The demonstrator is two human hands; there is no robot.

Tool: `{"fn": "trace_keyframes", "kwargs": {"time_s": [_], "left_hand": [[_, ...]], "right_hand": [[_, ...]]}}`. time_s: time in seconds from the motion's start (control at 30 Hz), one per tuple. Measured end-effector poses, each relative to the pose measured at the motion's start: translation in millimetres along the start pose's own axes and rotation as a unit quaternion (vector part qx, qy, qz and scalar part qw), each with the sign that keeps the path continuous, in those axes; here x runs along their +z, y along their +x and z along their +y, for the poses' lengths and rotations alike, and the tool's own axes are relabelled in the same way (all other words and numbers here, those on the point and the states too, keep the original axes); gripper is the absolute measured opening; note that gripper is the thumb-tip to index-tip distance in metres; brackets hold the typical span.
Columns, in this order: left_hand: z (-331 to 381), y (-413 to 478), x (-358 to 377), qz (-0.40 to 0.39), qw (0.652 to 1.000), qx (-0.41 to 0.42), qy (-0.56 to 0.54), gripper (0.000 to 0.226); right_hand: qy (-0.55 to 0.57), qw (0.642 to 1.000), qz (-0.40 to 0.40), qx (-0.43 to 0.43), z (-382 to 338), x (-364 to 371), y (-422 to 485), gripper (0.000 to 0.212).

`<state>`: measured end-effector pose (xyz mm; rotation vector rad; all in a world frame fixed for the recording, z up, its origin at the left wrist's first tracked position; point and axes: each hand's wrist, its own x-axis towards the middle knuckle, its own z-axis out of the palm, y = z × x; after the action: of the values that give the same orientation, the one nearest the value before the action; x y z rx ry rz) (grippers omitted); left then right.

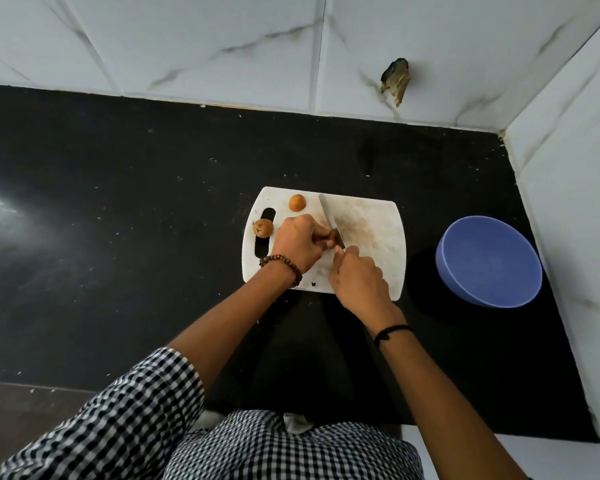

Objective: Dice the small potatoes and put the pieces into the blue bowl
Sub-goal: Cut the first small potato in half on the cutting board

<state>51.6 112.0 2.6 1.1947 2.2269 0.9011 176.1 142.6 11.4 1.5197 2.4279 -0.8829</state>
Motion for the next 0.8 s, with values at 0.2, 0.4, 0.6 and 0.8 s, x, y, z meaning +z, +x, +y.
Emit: {"fn": "trace_keyframes", "kwargs": {"time_s": [0.2, 0.4, 0.6, 0.8], "left_hand": [[3.6, -4.1, 3.3, 0.016, 1.000, -0.007, 0.021, 0.013], [4.2, -4.5, 3.5, 0.025, 0.999, -0.010, 0.021, 0.016], [3.0, -4.5, 5.3, 0.022, 0.999, -0.010, 0.027, 0.017], [1.1, -4.4, 5.8, 0.022, 0.999, -0.004, 0.027, 0.018]], "right_hand": [[-0.023, 1.000, 0.007, 0.000, -0.8, 1.4, -2.8, 0.039], [-0.039, 0.999, 0.012, -0.001, 6.9, 8.9, -22.5, 0.038], [-0.048, 0.999, 0.002, 0.009, 15.2, 9.6, -40.8, 0.034], [-0.046, 0.999, -0.015, 0.023, 25.1, 7.1, -61.2, 0.032]]}}
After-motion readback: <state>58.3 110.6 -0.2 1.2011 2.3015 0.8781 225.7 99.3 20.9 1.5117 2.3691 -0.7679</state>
